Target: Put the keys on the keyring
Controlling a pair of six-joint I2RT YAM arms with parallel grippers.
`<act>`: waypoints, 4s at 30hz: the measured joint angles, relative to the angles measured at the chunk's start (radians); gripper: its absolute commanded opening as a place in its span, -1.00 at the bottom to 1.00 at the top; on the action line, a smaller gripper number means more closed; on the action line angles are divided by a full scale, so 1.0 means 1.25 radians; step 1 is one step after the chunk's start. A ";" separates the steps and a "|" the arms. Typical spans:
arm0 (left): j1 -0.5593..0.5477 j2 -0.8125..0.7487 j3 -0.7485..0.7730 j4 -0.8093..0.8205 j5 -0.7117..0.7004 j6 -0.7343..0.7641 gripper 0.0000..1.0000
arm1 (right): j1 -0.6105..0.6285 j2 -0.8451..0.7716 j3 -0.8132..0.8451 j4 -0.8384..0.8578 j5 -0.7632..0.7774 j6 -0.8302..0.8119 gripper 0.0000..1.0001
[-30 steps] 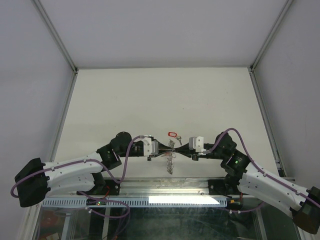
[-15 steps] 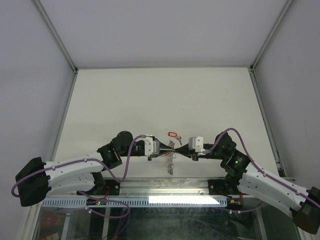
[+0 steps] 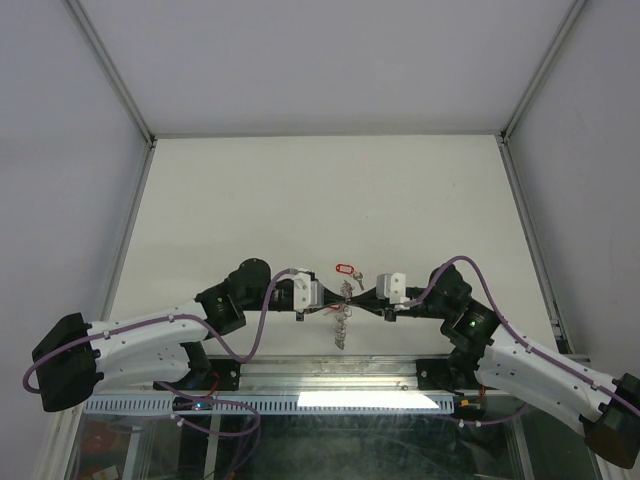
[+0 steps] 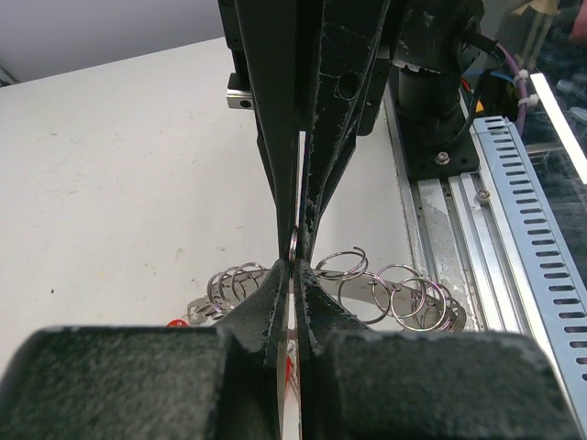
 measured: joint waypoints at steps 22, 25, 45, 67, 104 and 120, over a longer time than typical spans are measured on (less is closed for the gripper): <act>-0.001 0.002 0.047 -0.121 0.001 0.044 -0.68 | 0.003 0.024 0.018 -0.040 0.011 -0.020 -1.00; -0.001 0.000 0.050 -0.116 0.000 0.046 -0.37 | 0.003 0.024 0.018 -0.037 0.011 -0.016 -1.00; -0.001 -0.129 0.019 -0.013 -0.033 0.002 -0.32 | 0.003 -0.030 -0.125 0.355 0.049 0.169 -1.00; -0.001 -0.074 0.015 0.008 0.021 0.001 -0.57 | 0.003 -0.047 -0.140 0.448 0.017 0.186 -1.00; -0.001 -0.055 0.034 -0.032 0.037 0.025 -0.73 | 0.003 -0.050 -0.139 0.359 0.009 0.138 -1.00; -0.001 -0.031 0.042 -0.037 0.045 0.026 -1.00 | 0.002 -0.050 -0.139 0.340 0.003 0.128 -1.00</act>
